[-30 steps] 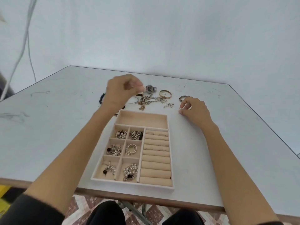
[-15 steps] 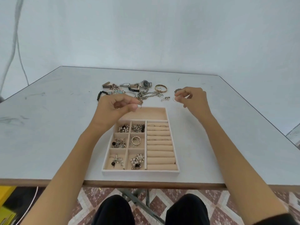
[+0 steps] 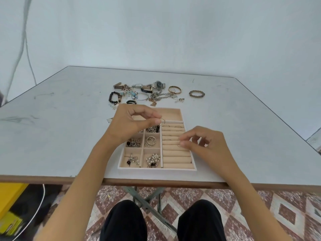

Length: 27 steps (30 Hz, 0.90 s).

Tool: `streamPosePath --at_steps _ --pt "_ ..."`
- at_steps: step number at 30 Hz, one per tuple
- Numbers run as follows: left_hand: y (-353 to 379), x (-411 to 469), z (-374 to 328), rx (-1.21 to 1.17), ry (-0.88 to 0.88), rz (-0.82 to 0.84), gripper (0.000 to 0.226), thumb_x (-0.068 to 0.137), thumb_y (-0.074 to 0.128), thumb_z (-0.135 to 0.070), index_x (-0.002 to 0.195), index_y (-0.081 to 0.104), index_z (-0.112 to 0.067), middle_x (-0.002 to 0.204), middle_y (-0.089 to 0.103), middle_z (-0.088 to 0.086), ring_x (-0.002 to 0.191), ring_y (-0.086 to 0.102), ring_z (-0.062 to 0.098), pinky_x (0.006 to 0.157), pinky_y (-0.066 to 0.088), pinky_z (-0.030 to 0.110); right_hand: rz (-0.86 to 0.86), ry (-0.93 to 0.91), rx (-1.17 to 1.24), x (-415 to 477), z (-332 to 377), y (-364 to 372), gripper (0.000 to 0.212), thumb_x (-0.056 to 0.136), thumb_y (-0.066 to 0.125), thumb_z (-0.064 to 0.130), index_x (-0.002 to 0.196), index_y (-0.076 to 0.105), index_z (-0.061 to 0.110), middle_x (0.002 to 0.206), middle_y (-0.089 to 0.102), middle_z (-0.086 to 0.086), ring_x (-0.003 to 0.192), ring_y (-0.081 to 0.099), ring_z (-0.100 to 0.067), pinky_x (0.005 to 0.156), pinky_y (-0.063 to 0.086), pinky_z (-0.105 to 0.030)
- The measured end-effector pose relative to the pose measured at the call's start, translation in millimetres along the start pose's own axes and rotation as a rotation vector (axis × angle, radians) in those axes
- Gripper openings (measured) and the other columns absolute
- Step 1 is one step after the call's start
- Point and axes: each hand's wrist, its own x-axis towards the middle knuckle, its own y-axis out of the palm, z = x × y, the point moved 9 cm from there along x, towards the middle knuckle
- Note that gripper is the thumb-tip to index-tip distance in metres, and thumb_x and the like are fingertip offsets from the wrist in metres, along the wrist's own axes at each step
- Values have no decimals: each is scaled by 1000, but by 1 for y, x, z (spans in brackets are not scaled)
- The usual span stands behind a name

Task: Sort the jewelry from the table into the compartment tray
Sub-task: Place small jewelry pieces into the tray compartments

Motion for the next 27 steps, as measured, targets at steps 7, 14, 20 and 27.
streamPosePath --at_steps 7,14,20,27 --pt "4 -11 2 -28 -27 12 15 73 79 -11 86 75 -6 83 74 8 84 66 27 74 51 15 -105 -90 -125 -3 6 -6 9 79 77 13 80 74 22 79 67 13 65 53 -12 57 39 -16" --pt "4 -12 3 -17 -41 18 15 74 78 -11 87 75 -5 84 73 10 81 66 24 68 51 15 -67 -116 -155 -1 6 -1 10 81 74 14 81 77 23 79 67 9 64 54 -11 57 37 -13" --pt "5 -11 3 8 -30 22 15 74 78 -10 88 75 -4 82 73 8 77 65 16 72 51 14 -22 -92 -118 2 3 2 10 82 73 12 85 78 20 81 66 7 63 52 -6 56 35 -12" --pt "6 -12 4 7 -38 30 15 75 78 -9 89 75 -4 81 73 9 72 63 12 63 48 12 -78 -71 -42 1 0 -7 12 89 66 18 96 74 23 87 67 12 70 54 -6 58 37 -12"
